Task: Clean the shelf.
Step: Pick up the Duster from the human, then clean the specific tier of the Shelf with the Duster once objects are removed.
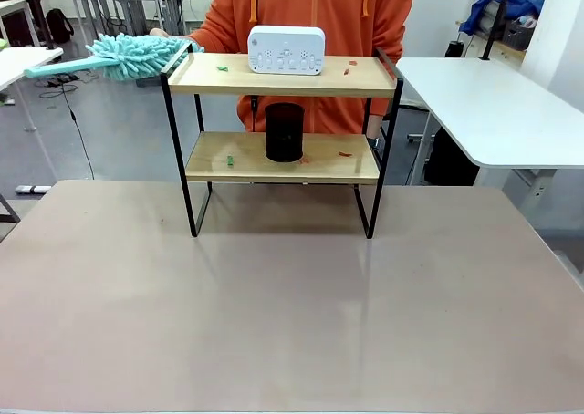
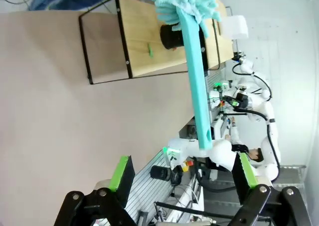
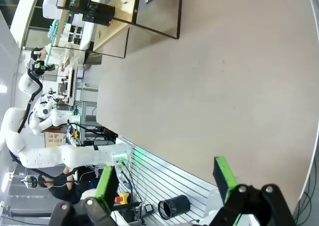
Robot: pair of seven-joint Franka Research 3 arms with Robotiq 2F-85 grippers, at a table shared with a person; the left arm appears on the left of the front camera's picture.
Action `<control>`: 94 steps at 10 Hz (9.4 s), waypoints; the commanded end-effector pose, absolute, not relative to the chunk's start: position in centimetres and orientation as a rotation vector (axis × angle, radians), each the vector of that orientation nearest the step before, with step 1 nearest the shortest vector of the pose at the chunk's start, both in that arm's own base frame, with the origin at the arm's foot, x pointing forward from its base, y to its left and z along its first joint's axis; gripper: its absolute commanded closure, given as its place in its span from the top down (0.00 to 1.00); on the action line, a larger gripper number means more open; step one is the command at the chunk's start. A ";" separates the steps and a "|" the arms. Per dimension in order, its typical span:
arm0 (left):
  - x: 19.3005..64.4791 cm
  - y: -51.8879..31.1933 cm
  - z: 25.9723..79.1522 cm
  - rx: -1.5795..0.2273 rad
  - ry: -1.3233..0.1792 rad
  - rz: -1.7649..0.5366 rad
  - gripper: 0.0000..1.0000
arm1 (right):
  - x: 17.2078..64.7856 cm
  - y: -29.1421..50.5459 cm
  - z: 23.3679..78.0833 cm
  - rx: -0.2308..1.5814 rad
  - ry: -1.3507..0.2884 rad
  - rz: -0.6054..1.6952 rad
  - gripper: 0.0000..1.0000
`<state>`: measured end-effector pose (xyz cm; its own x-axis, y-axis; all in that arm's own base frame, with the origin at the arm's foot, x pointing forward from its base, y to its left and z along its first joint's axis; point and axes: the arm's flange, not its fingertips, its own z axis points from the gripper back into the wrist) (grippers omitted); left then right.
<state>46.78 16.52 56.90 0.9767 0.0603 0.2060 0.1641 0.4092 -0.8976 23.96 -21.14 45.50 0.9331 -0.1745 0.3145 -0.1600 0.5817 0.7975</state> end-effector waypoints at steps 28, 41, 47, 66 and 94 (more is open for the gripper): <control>41.0 15.7 60.7 -1.240 -0.194 -0.270 0.00 | 24.1 -21.2 45.7 0.973 -0.411 0.012 1.00; 26.5 24.3 56.8 -1.051 -0.160 -0.390 0.00 | 24.1 -21.2 45.7 0.973 -0.411 0.012 1.00; 26.5 24.3 56.8 -1.051 -0.160 -0.390 0.00 | 24.1 -21.2 45.7 0.973 -0.411 0.012 1.00; 28.6 -4.1 56.3 -0.727 -0.024 -0.629 0.12 | 24.1 -21.2 45.7 0.973 -0.411 0.012 1.00; 36.9 -29.6 48.8 -0.306 -0.361 -0.321 0.12 | 24.1 -21.2 45.7 0.973 -0.411 0.012 1.00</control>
<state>36.14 -28.24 48.96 0.8864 -0.2295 0.4021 0.3440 0.9078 -0.2401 23.88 -21.26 45.49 0.9334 -0.1712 0.3153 -0.1619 0.5833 0.7959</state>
